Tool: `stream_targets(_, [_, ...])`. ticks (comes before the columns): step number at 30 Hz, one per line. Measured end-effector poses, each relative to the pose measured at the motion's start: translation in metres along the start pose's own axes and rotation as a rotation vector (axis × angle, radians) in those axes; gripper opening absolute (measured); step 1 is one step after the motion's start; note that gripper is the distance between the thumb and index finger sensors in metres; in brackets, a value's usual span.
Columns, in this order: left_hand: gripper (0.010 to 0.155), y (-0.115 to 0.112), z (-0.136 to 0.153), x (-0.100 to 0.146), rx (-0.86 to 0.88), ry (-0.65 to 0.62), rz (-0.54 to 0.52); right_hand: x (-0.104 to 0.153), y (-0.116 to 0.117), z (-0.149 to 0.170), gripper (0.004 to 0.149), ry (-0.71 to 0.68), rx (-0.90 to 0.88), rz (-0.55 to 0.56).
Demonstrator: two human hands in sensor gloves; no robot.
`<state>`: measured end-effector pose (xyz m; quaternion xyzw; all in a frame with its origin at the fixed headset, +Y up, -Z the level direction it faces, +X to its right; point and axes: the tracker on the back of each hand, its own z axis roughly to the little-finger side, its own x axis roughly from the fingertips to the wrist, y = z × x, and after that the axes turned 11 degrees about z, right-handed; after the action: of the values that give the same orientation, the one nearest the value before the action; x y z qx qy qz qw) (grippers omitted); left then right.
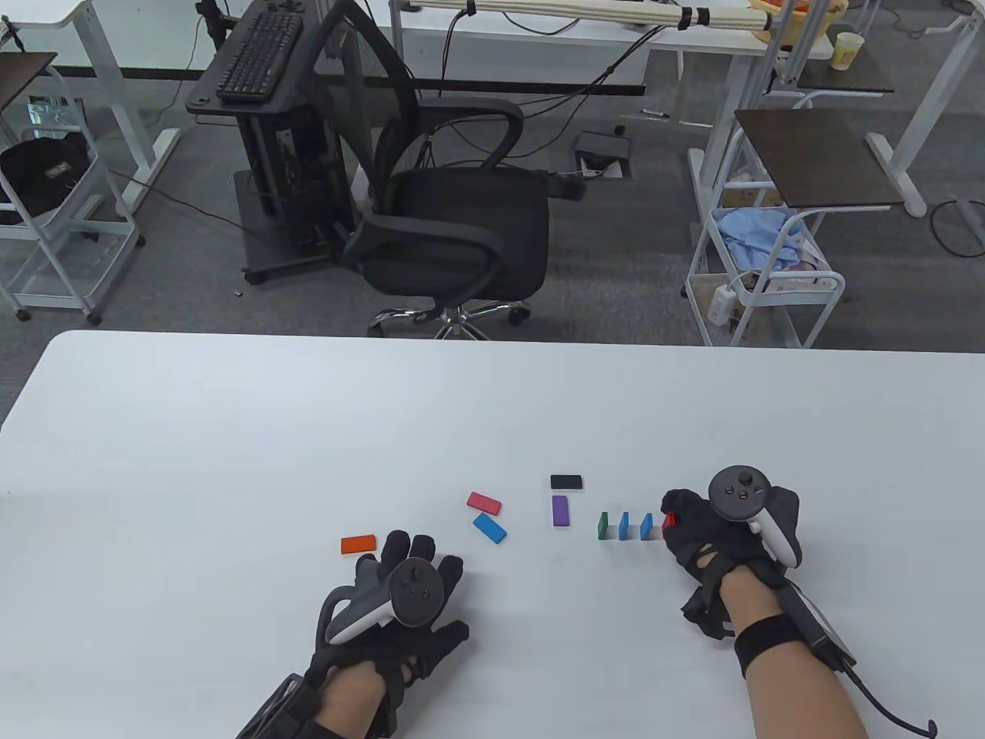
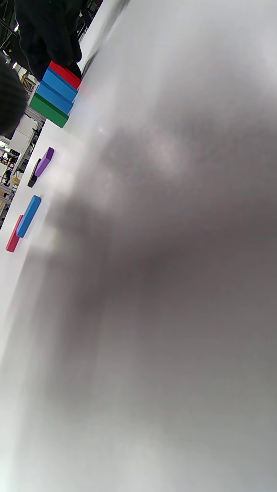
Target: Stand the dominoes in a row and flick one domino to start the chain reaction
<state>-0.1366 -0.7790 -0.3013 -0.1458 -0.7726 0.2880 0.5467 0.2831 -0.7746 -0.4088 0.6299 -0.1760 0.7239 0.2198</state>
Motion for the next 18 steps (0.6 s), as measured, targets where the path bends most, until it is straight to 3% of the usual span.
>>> stream_targets(10, [0.08,-0.0001,-0.0004,0.0001,-0.002,0.0,0.004,0.0006,0.0002,0.0002,0.053,-0.003,-0.006,-0.016])
stream_targets(18, [0.08,0.0001,-0.0005,0.0004,-0.002,0.0,0.006,0.003,-0.0048,0.0006,0.068,-0.014,-0.003,-0.061])
